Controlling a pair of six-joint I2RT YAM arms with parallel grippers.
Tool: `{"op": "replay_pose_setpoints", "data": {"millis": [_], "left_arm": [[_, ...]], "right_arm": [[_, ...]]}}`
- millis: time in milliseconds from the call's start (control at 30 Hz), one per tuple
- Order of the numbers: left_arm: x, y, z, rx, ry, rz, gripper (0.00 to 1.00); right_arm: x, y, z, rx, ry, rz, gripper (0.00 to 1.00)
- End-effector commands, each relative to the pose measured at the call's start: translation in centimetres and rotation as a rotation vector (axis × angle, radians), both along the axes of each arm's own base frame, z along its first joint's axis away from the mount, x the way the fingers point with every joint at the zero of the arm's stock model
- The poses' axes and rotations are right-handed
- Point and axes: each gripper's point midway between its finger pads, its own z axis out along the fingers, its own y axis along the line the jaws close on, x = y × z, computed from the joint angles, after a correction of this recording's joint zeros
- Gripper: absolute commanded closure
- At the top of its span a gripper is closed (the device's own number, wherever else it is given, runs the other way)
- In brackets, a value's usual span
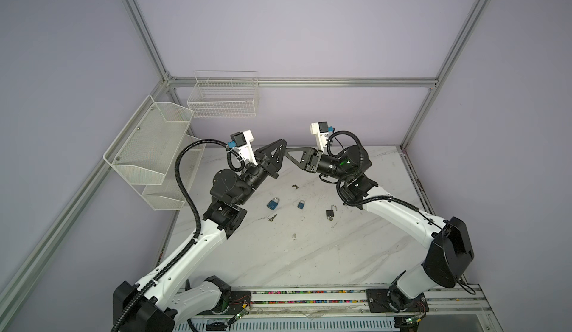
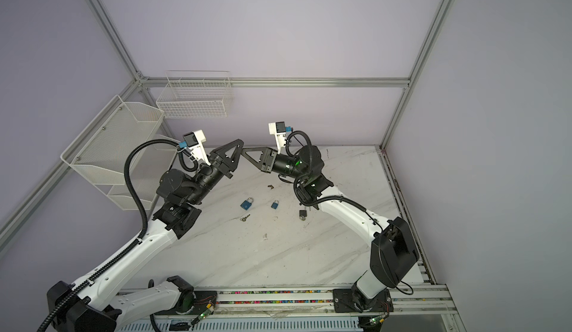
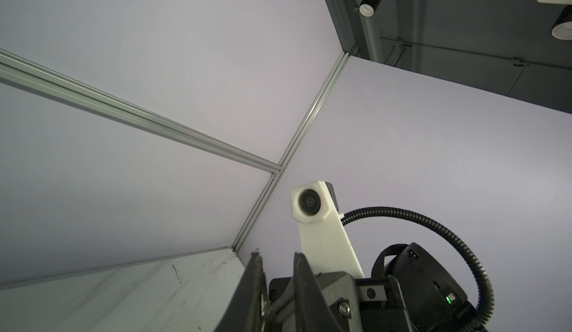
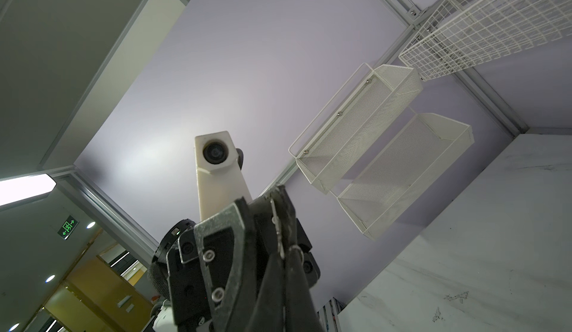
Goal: Unlock with the key
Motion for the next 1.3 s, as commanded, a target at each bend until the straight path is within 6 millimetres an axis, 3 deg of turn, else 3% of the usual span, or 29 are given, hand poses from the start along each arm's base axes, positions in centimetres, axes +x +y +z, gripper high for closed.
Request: {"op": "replay_pose_setpoints", "data": {"millis": [0, 267, 433, 700, 967, 1267], "left_arm": [[-1.8, 0.6, 1.5, -0.016, -0.049, -0.004, 0.72], [-1.9, 1.8, -0.3, 0.055, 0.105, 0.036, 0.61], [-3.0, 2.1, -0.6, 0.073, 0.147, -0.015, 0.6], [-2.8, 1.5, -0.8, 0.044, 0.187, -0.117, 0.6], [-1.9, 1.1, -1.2, 0.015, 0.212, -0.147, 0.64], [-1.5, 0.8, -1.7, -0.003, 0.229, -0.167, 0.79]], "right_arm": [[0.1, -0.2, -0.8, -0.038, 0.041, -0.013, 1.0], [-0.6, -1.4, -2.1, -0.104, 0.046, 0.01, 1.0], [-1.6, -1.2, -3.9, -0.205, 0.032, 0.066, 1.0], [-2.5, -1.1, -4.2, -0.264, -0.01, 0.111, 1.0], [-3.2, -1.1, -3.7, -0.251, -0.033, 0.147, 1.0], [-3.2, -1.1, -3.3, -0.229, -0.042, 0.149, 1.0]]}}
